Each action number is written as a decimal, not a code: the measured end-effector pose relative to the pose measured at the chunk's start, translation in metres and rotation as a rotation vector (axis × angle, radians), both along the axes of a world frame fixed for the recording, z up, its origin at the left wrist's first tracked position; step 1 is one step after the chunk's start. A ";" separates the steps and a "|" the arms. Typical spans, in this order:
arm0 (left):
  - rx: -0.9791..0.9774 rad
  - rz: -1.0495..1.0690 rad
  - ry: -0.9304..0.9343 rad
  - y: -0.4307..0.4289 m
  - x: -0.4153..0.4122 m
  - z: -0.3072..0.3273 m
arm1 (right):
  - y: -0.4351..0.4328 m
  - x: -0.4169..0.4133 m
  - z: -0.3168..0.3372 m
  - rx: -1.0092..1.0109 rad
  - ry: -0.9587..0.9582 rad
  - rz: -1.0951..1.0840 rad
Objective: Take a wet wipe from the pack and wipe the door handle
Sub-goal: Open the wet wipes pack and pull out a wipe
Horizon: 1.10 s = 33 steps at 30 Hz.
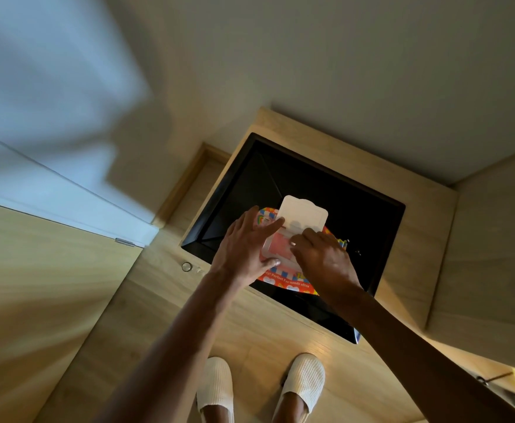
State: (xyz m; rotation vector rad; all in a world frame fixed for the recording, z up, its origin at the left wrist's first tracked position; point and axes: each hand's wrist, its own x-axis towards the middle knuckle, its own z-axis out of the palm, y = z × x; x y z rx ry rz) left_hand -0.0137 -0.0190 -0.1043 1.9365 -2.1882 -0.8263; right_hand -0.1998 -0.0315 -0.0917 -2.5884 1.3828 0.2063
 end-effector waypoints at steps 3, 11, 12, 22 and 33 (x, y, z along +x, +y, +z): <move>-0.013 -0.001 0.003 0.000 0.000 0.000 | -0.002 0.001 0.003 0.002 0.003 0.005; -0.023 0.005 0.018 0.001 0.001 -0.001 | -0.009 0.018 0.016 -0.030 0.184 0.066; -0.022 0.005 0.013 0.001 0.001 -0.001 | -0.009 0.020 0.016 -0.015 0.175 0.082; -0.036 0.021 -0.016 0.002 0.000 -0.004 | -0.011 0.012 0.011 0.023 0.209 0.125; -0.041 0.029 -0.020 0.003 -0.001 -0.008 | -0.010 0.008 0.008 0.030 0.105 0.108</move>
